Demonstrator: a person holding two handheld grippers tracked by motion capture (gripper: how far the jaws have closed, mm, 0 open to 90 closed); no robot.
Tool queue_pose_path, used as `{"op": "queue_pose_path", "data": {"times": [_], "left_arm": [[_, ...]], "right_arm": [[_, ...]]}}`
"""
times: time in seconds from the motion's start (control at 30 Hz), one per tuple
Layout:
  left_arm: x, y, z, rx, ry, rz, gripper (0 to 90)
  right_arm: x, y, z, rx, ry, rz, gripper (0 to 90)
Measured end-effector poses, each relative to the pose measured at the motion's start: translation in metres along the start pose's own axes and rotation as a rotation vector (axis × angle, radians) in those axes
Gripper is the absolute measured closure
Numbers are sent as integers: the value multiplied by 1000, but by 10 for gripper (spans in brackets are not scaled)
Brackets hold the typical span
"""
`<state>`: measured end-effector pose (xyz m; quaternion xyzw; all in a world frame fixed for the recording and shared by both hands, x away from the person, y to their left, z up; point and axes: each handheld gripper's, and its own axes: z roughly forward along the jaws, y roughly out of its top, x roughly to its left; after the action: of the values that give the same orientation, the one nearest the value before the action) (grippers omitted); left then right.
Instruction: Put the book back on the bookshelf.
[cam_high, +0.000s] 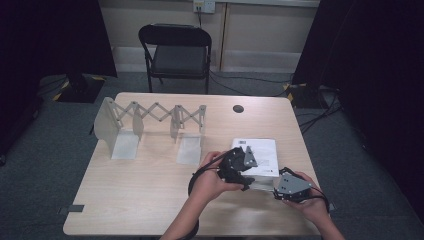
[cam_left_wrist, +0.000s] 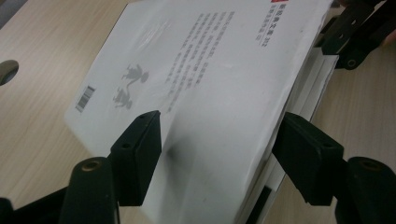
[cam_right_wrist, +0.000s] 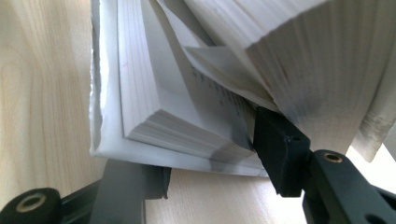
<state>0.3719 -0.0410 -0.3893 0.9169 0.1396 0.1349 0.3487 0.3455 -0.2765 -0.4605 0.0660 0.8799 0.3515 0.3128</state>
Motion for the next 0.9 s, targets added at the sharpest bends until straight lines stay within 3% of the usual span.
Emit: {"op": "queue_pose_path", "data": {"times": [0.2, 0.7, 0.9], "left_arm": [[6, -14, -13, -31, 12, -22, 332], [6, -42, -18, 4, 18, -81, 315], [8, -52, -24, 17, 18, -109, 248]], "right_arm": [[-1, 0, 0, 0, 6, 3, 497], [-7, 2, -4, 1, 33, 22, 497], [-13, 4, -10, 4, 63, 38, 497]]}}
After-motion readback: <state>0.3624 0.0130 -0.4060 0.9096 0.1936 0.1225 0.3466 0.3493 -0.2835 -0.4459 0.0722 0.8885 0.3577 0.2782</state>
